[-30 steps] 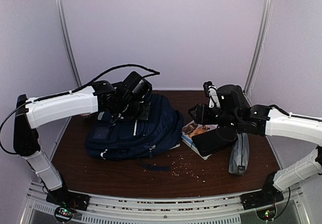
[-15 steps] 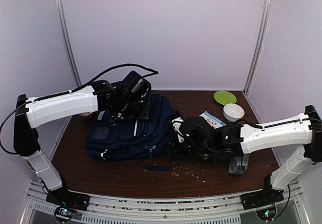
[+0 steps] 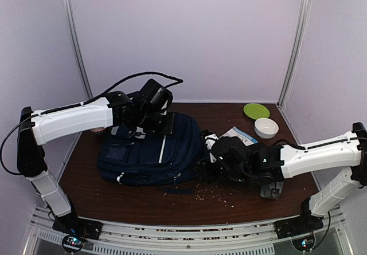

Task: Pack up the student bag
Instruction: Adjust the student bag at the center of the board.

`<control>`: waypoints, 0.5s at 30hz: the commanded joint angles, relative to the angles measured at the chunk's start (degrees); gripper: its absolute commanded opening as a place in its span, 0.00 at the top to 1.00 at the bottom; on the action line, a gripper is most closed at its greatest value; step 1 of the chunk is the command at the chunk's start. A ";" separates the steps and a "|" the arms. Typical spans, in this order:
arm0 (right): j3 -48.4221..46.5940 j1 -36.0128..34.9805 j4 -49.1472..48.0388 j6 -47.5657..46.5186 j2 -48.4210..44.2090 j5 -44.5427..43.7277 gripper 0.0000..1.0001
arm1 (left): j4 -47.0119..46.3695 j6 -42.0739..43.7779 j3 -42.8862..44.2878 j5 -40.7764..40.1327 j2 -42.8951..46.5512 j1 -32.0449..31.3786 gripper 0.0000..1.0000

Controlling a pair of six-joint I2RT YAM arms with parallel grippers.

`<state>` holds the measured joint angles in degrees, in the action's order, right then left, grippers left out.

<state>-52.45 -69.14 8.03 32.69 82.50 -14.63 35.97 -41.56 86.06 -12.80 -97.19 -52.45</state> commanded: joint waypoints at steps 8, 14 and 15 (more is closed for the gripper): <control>-8.36 -3.31 7.90 0.22 4.12 -0.95 0.38 | -4.96 -0.24 -9.71 -1.57 13.92 0.33 0.13; -18.03 -6.13 16.00 -0.34 12.80 -4.09 0.37 | -6.02 -5.96 -26.81 -9.43 30.16 0.33 0.12; -19.67 -6.44 17.42 -0.39 14.07 -4.71 0.37 | -5.88 -6.97 -29.52 -10.78 32.99 0.33 0.12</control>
<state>-66.70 -74.28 17.63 32.86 91.96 -15.68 31.64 -43.72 65.12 -16.73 -72.14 -52.42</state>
